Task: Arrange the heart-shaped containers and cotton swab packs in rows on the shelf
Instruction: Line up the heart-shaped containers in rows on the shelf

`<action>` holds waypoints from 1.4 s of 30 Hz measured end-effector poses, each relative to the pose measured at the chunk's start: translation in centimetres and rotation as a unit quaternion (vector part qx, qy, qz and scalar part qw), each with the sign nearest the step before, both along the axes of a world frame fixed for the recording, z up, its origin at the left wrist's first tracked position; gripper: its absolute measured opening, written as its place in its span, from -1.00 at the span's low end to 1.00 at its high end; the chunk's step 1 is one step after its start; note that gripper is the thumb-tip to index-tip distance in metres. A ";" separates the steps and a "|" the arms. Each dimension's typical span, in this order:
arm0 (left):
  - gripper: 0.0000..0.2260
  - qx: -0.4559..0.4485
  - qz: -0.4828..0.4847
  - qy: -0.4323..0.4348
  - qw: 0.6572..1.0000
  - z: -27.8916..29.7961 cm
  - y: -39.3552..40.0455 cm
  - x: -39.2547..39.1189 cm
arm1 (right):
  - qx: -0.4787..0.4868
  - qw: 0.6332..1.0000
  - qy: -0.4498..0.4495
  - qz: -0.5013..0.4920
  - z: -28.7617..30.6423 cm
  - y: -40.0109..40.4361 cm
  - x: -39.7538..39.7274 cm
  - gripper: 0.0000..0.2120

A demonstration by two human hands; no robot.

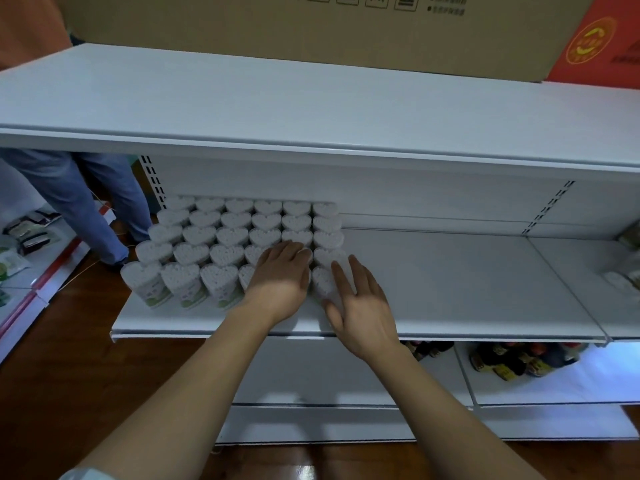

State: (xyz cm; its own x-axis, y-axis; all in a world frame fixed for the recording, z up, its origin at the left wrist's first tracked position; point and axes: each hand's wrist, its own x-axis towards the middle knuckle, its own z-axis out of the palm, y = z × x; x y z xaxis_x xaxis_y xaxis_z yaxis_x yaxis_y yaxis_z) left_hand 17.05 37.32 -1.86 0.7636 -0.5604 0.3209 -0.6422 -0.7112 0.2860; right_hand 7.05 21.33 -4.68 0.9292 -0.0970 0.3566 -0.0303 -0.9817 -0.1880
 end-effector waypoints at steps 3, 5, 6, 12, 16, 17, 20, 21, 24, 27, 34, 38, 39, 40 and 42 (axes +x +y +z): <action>-0.60 -0.017 -0.002 -0.015 1.000 0.3 -1.5 -0.4 | 0.007 1.000 0.003 -0.017 0.7 -1.1 -0.7 -0.40; -0.61 -0.019 -0.004 -0.016 1.000 0.7 -3.3 -1.0 | 0.003 1.000 0.000 -0.027 1.1 -2.5 -1.7 -0.42; -0.60 -0.019 -0.008 -0.021 1.000 0.9 -4.3 -1.5 | -0.002 0.999 -0.002 -0.034 1.2 -3.4 -2.2 -0.43; -0.53 -0.015 -0.045 -0.039 0.998 2.8 -12.7 -5.8 | -0.003 0.995 -0.027 -0.096 2.0 -10.9 -7.2 -0.43; -0.56 -0.009 -0.063 -0.027 0.998 3.5 -19.6 -9.7 | -0.002 0.990 -0.032 -0.136 2.7 -17.4 -11.7 -0.42; -0.57 -0.008 -0.066 -0.027 0.997 3.5 -21.5 -10.8 | -0.002 0.989 -0.032 -0.142 2.7 -19.2 -12.9 -0.42; -0.54 -0.010 -0.075 -0.023 0.997 3.5 -27.8 -14.2 | 0.000 0.987 -0.037 -0.157 2.6 -25.4 -16.3 -0.42; -0.52 -0.007 -0.079 -0.024 0.997 3.6 -29.8 -15.4 | 0.001 0.986 -0.040 -0.160 2.7 -27.5 -17.4 -0.42; -0.56 -0.006 -0.088 -0.015 0.996 3.9 -35.7 -18.4 | 0.001 0.983 -0.046 -0.179 2.9 -33.5 -20.2 -0.43; -0.58 -0.011 -0.105 -0.007 0.994 4.2 -41.0 -20.6 | 0.001 0.978 -0.048 -0.203 3.3 -38.9 -22.7 -0.44; -0.52 0.006 -0.143 0.022 0.989 4.3 -52.4 -22.6 | 0.017 0.965 -0.023 -0.259 2.6 -50.1 -25.2 -0.44; -0.53 0.038 -0.180 0.035 0.982 2.7 -58.4 -21.8 | 0.017 0.960 0.004 -0.280 1.9 -55.2 -25.4 -0.42; -0.50 0.044 -0.191 0.038 0.980 2.3 -59.8 -21.6 | 0.017 0.959 0.012 -0.283 1.8 -56.3 -25.4 -0.42; -0.46 0.046 -0.202 0.043 0.977 1.7 -61.2 -21.4 | 0.015 0.957 0.021 -0.287 1.7 -57.4 -25.3 -0.42; -0.42 0.065 -0.226 0.055 0.970 1.1 -63.8 -21.2 | 0.015 0.955 0.040 -0.293 1.7 -59.7 -25.0 -0.40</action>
